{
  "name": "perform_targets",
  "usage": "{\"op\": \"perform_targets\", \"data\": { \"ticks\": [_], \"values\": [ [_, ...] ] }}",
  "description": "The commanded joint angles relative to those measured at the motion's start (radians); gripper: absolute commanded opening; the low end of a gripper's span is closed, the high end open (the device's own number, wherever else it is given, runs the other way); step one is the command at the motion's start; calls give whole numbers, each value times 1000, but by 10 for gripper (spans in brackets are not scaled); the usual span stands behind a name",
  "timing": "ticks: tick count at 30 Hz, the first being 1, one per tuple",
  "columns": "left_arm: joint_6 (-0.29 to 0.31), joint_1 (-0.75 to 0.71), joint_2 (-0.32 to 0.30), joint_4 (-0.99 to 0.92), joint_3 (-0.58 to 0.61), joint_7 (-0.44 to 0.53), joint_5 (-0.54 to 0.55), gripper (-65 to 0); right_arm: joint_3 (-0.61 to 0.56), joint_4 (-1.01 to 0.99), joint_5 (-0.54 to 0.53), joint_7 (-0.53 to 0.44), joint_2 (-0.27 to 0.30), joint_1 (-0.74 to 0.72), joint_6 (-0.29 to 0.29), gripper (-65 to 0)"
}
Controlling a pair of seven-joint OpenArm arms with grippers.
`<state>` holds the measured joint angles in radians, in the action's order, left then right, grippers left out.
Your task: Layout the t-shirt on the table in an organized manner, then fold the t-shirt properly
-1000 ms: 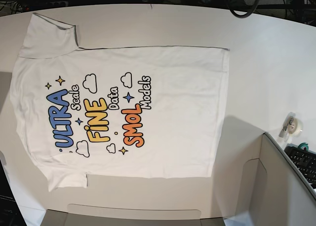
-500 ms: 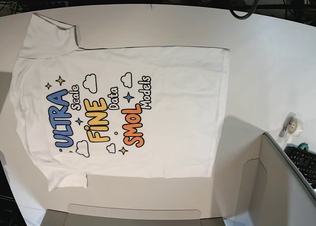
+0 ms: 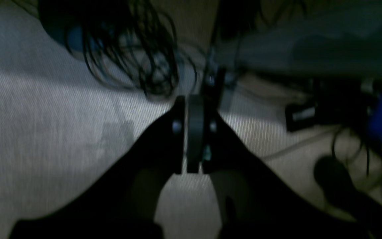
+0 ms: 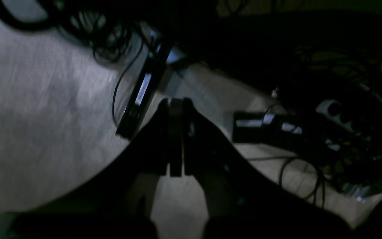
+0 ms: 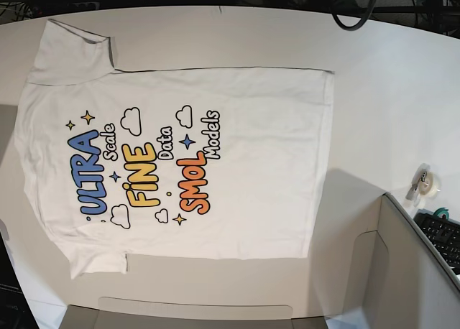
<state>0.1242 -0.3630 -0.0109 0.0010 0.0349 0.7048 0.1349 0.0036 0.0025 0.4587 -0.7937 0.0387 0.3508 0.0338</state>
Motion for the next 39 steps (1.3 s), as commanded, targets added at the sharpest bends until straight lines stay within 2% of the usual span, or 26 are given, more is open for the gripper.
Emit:
{"op": "perform_targets", "data": {
  "ticks": [1, 4, 7, 9, 13, 14, 15, 16, 18, 20, 21, 23, 26, 28, 31, 33, 36, 37, 39],
  "values": [
    [-1, -8, 1, -1, -3, 19, -1, -650, 3, -2, -5, -20, 16, 15, 8, -648],
    [-1, -8, 1, -1, -5, 19, 1, -650, 3, -2, -5, -22, 16, 17, 50, -648],
    [-1, -8, -4, -1, -19, 28, 1, -650, 0, -2, -4, -40, 16, 21, 65, -648],
    [1, -8, -5, -1, -30, 86, -5, -650, 0, -2, -4, -86, 16, 35, 68, -648],
    [25, 0, -2, -1, -5, 484, -7, -650, -7, -2, 4, -221, 17, 92, 68, -647],
    [25, 42, -5, -1, 16, 585, -5, -650, -7, -2, 4, -246, 23, 103, 68, -646],
    [25, 117, -2, -1, 27, 600, -1, -650, -7, -2, 4, -249, 34, 112, 68, -646],
    [25, 210, -11, -1, 16, 576, 1, -650, -7, -2, 4, -250, 43, 116, 68, -646],
    [30, 339, -21, -1, -49, 596, -4, -650, -3, -2, 4, -255, 53, 132, 68, -646],
    [52, 376, -39, -1, -97, 593, -5, -650, -1, -2, -1, -258, 79, 138, 68, -646],
    [87, 390, -56, -1, -119, 593, -5, -650, 0, -2, -4, -280, 83, 143, 70, -646],
    [148, 404, -70, -1, -143, 593, -1, -650, 2, -2, -10, -361, 83, 173, 70, -645],
    [183, 401, -87, -1, -152, 593, -1, -650, 2, -2, -30, -453, 83, 207, 70, -644],
    [179, 390, -102, -1, -152, 591, 1, -650, 0, -2, -31, -424, 83, 204, 70, -644],
    [177, 278, -99, -1, -134, 579, -1, -650, 2, -2, -33, -306, 86, 120, 70, -644],
    [176, 201, -91, -1, -119, 505, -2, -650, 2, -2, -33, -263, 80, 54, 70, -645],
    [168, 192, -77, -1, -125, 243, 1, -650, -1, -2, -33, -224, 54, -60, 70, -645],
    [147, 192, -77, -1, -126, 143, 1, -650, 0, -2, -33, -194, 48, -106, 70, -645],
    [111, 187, -77, -1, -117, 43, -4, -650, -1, -2, -31, -140, 37, -175, 70, -646]
  ]
}}
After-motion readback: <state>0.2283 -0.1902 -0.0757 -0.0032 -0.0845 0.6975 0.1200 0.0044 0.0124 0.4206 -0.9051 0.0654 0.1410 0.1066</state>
